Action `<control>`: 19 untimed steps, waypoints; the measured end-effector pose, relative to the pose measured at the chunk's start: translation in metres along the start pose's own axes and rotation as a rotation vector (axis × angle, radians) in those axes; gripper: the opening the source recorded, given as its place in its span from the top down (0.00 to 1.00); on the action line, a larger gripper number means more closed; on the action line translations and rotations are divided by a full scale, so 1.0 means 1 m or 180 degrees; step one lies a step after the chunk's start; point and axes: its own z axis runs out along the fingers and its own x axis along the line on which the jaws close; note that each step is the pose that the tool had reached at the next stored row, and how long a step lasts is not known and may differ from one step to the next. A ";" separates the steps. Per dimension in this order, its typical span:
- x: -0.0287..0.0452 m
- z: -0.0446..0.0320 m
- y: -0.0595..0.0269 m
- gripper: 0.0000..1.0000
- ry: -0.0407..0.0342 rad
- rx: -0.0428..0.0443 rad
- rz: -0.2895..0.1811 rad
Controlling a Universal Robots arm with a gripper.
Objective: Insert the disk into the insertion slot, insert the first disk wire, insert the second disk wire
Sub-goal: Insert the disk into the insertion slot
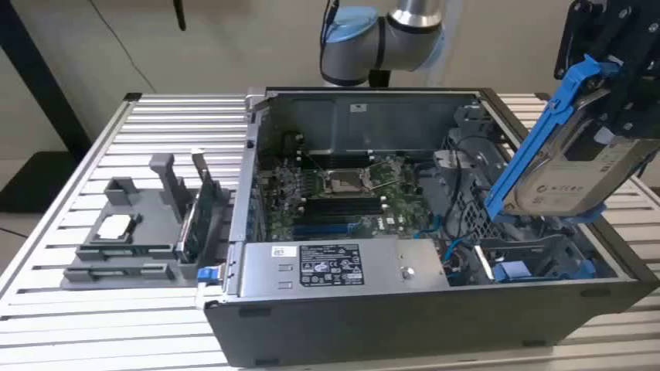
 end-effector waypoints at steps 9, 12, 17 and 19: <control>-0.0002 0.0014 -0.0001 0.67 0.0005 0.0000 0.0000; -0.0002 0.0021 -0.0001 0.67 0.0006 0.0000 0.0000; -0.0002 0.0029 -0.0001 0.67 0.0006 0.0000 0.0000; -0.0002 0.0033 -0.0001 0.67 0.0007 0.0000 0.0000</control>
